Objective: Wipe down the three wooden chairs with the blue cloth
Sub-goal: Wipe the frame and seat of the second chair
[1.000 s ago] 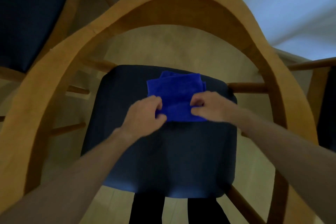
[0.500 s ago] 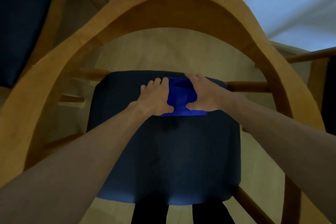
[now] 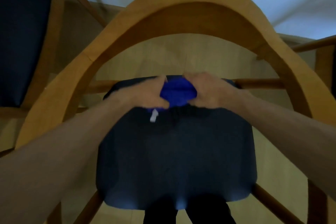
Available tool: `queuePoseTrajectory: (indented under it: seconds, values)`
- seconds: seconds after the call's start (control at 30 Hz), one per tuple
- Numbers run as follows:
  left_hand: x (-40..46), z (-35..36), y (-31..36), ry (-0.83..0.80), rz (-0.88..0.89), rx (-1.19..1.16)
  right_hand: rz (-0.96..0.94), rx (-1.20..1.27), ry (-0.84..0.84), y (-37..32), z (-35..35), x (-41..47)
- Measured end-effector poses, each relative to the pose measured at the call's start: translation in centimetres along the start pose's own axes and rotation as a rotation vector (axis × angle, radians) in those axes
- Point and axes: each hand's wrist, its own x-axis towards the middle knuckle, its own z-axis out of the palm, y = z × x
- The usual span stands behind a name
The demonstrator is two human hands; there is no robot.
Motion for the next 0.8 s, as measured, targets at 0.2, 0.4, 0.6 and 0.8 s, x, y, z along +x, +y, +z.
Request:
queuePoseTrajectory:
  seconds: [0.2,0.4,0.6,0.8]
  values:
    - [4.2,-1.7,-0.8,0.593,0.090,0.288,0.094,-0.132,0.356,0.2,0.0,5.4]
    - [2.5,4.1,-2.5,0.713,0.085,0.326,0.118,-0.153,0.215,-0.1,5.4,3.4]
    - [-4.9,14.5,-2.8,0.569,0.151,0.365,-0.027,-0.119,-0.041,-1.6,11.5,-6.5]
    - [-4.6,10.1,-1.8,0.475,0.170,0.338,-0.110,-0.037,0.051,-0.4,6.7,-4.9]
